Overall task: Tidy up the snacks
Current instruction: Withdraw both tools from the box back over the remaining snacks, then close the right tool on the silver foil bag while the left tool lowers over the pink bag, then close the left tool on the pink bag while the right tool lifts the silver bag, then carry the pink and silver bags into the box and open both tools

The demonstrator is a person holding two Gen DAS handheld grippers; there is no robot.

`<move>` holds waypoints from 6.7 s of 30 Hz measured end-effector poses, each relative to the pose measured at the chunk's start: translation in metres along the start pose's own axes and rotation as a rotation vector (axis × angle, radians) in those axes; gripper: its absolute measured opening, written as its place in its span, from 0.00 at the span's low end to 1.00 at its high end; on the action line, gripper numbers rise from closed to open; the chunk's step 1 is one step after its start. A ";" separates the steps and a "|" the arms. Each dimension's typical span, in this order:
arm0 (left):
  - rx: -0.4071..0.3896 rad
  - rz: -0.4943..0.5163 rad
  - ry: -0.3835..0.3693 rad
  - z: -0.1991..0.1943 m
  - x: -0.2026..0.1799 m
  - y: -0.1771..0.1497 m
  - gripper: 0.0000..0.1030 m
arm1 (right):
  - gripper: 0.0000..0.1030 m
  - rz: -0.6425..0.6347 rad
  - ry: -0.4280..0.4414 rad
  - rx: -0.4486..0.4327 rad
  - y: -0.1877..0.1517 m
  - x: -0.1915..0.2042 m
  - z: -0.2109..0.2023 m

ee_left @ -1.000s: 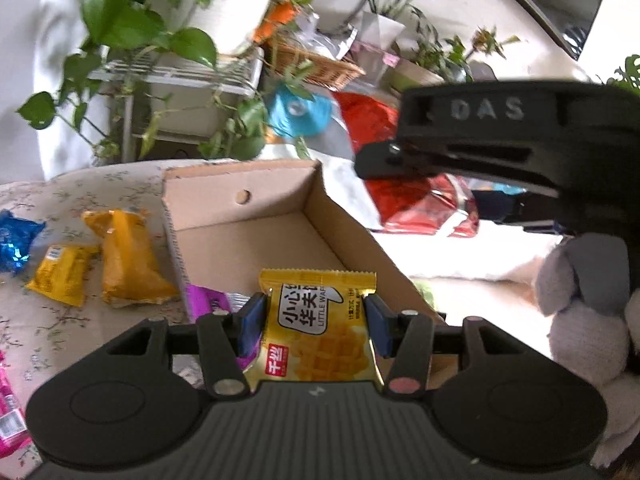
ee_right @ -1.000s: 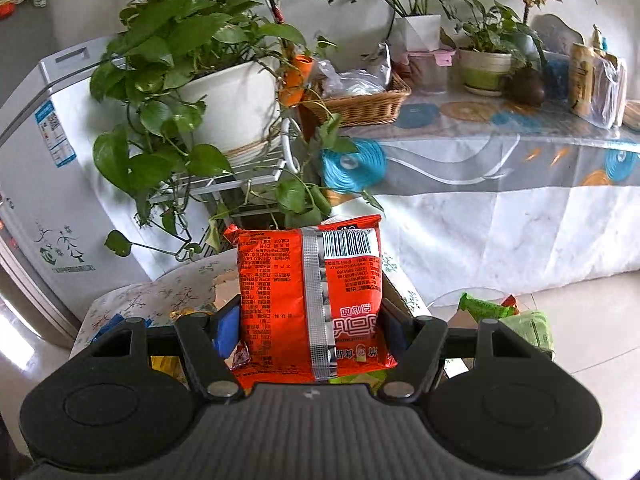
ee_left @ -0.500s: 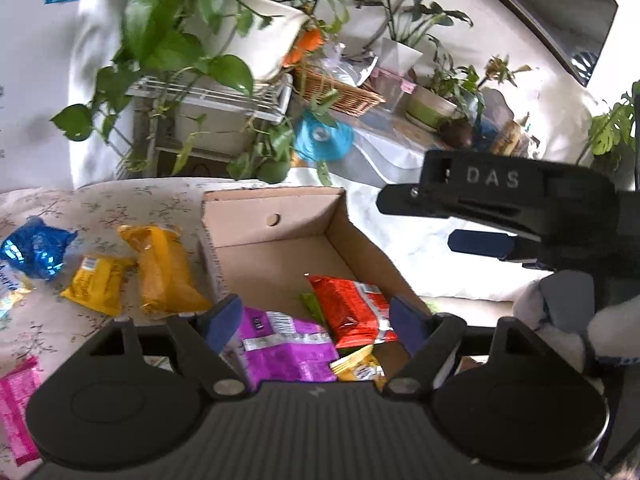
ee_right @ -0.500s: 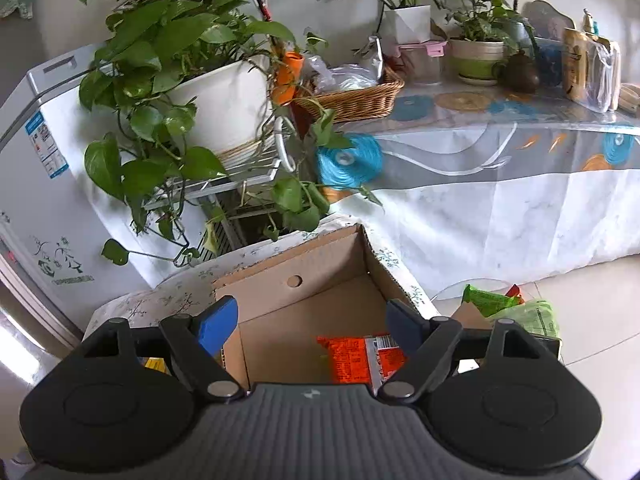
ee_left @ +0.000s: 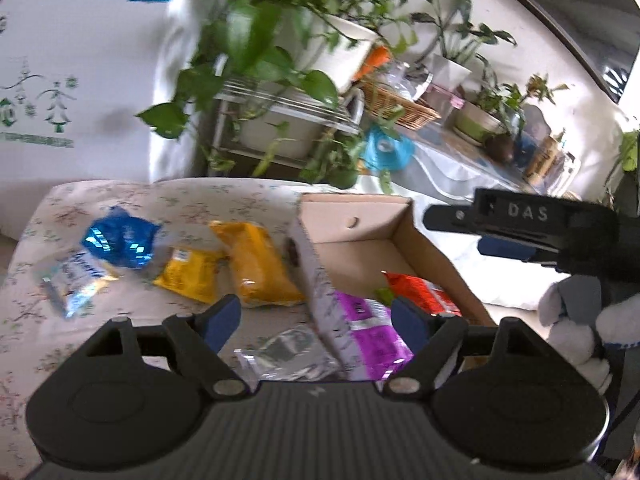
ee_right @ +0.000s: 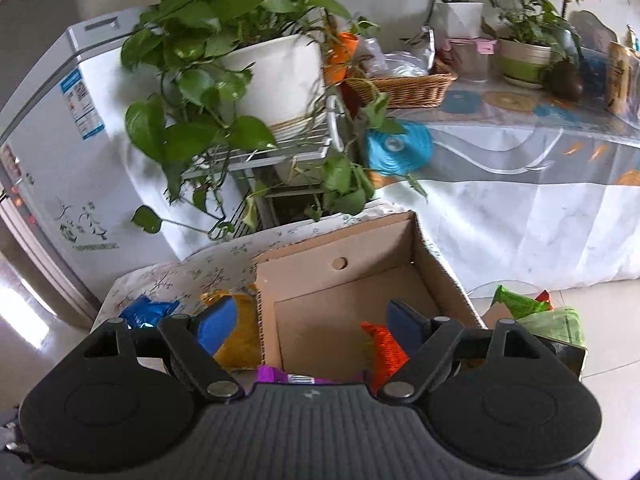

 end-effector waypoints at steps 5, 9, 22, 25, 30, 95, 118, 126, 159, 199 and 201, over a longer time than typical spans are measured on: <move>-0.007 -0.026 0.036 -0.009 0.026 0.001 0.80 | 0.84 -0.032 0.036 0.013 -0.003 0.013 0.004; -0.010 -0.032 0.079 -0.015 0.050 0.000 0.81 | 0.84 -0.061 0.064 0.024 -0.006 0.024 0.007; 0.068 -0.069 0.243 -0.010 0.125 -0.029 0.82 | 0.84 0.000 0.311 0.181 -0.032 0.073 0.032; 0.106 -0.095 0.273 0.001 0.139 -0.044 0.82 | 0.84 0.018 0.338 0.242 -0.045 0.082 0.042; 0.132 -0.104 0.285 0.012 0.149 -0.060 0.82 | 0.84 0.036 0.295 0.311 -0.063 0.089 0.057; 0.067 -0.190 0.403 0.014 0.203 -0.060 0.86 | 0.94 0.297 -0.294 0.235 -0.128 0.084 0.072; 0.060 -0.174 0.333 0.014 0.202 -0.057 0.86 | 0.82 0.406 -0.598 0.223 -0.125 0.077 0.110; 0.063 -0.175 0.289 0.018 0.196 -0.059 0.86 | 0.67 0.194 -0.374 0.229 -0.129 0.096 0.099; 0.053 -0.090 0.408 0.010 0.189 -0.067 0.49 | 0.67 -0.023 -0.039 0.346 -0.129 0.111 0.092; -0.053 -0.067 0.278 -0.020 0.082 -0.010 0.49 | 0.67 0.064 0.109 0.044 -0.030 0.066 0.015; -0.054 -0.062 0.256 -0.014 0.070 -0.004 0.49 | 0.67 0.080 0.096 0.022 -0.024 0.056 0.011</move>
Point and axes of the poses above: each gripper's, at about its wrist camera, not at the fingertips, and z roughly the way its jaws point, x to its left, y to its top, the point moved 8 cm from there along z, roughly the way its jaws point, and after that the axes turned 5 degrees about -z, right-handed, at the moved point
